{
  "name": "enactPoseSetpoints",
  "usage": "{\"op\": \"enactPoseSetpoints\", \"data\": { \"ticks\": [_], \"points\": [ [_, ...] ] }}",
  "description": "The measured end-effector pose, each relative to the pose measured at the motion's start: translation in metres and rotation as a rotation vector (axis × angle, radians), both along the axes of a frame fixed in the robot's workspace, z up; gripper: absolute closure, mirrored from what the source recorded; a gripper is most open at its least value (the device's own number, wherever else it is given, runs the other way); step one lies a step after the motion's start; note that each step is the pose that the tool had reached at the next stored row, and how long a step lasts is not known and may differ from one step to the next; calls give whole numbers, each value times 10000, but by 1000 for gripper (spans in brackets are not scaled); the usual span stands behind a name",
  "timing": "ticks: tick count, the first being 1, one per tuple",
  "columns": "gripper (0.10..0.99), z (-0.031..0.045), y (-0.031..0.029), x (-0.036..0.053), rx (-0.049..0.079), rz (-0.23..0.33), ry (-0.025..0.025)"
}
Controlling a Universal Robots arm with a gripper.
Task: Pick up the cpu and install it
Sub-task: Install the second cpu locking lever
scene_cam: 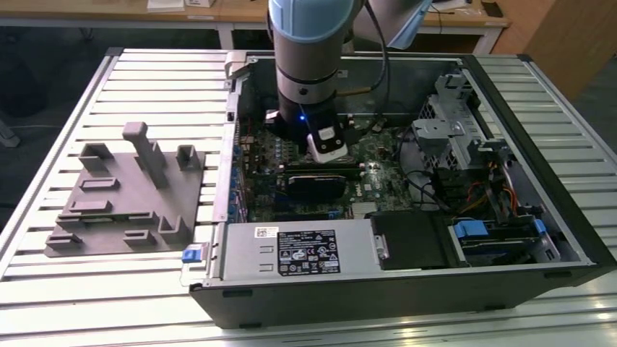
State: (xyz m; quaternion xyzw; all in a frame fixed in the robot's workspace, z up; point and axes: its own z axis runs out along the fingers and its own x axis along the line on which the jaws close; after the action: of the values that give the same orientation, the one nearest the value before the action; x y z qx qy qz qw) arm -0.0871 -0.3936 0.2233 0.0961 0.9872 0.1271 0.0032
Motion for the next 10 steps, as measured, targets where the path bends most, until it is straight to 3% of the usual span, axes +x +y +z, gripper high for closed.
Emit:
{"op": "enactPoseSetpoints", "data": {
  "ticks": [2,4,9,10],
  "points": [
    [980,0,-1,19,4,0,-23],
    [980,0,0,22,26,-1,-128],
    [980,-1,11,28,67,1,-566],
    [980,0,21,27,61,-1,-631]
  ]
}}
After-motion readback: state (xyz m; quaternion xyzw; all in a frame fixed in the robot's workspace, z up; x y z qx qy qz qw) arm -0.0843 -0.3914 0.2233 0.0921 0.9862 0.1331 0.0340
